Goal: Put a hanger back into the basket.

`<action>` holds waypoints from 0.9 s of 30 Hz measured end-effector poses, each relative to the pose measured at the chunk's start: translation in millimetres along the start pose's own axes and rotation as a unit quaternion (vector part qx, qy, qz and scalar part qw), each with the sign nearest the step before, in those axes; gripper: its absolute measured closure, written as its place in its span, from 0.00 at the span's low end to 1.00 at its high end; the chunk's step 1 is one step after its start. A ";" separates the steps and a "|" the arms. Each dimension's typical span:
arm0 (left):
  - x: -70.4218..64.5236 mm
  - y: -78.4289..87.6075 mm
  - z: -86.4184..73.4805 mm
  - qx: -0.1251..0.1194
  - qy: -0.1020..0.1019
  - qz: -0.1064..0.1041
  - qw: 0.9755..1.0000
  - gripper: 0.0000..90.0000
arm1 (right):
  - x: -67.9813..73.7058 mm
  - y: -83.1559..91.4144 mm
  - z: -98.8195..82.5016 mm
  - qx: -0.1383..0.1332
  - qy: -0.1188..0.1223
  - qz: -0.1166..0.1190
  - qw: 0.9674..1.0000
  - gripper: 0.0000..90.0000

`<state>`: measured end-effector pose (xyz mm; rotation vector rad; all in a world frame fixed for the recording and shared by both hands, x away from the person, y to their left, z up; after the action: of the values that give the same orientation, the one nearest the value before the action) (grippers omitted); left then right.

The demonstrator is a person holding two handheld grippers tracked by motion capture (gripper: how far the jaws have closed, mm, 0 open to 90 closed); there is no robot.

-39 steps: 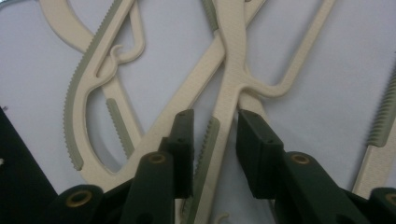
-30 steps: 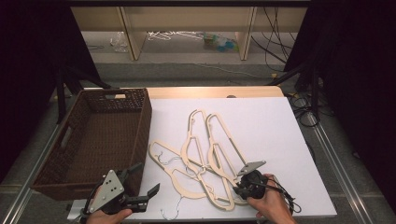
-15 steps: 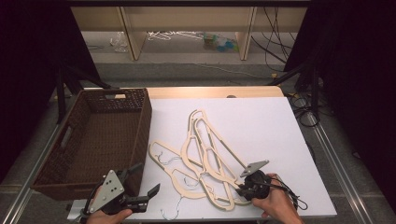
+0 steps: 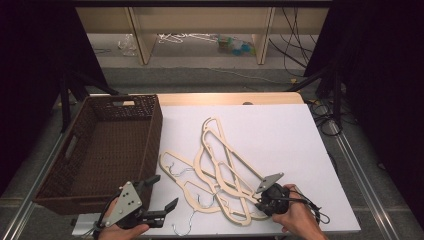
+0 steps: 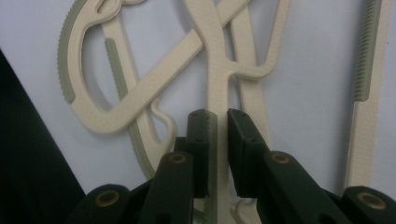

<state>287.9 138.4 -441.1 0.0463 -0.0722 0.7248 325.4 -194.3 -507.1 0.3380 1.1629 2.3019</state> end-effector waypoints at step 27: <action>-26.6 -111.7 -56.5 0.164 -0.204 -0.146 0.954 0.36 | 15.2 55.6 7.5 0.006 0.069 0.066 0.995 0.89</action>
<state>345.0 41.1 -501.5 0.5159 -0.3323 0.4150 296.8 -207.7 -458.3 0.2705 1.2555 2.4663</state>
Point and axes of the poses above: each handheld gripper's, and its own axes: y roughly backward along the jaws, z roughly out of its top, x roughly to its left, the point moved 5 cm from there along -y, roughly forward along the jaws, and after that the axes turned 12 degrees about -x, right-handed, at the moved point
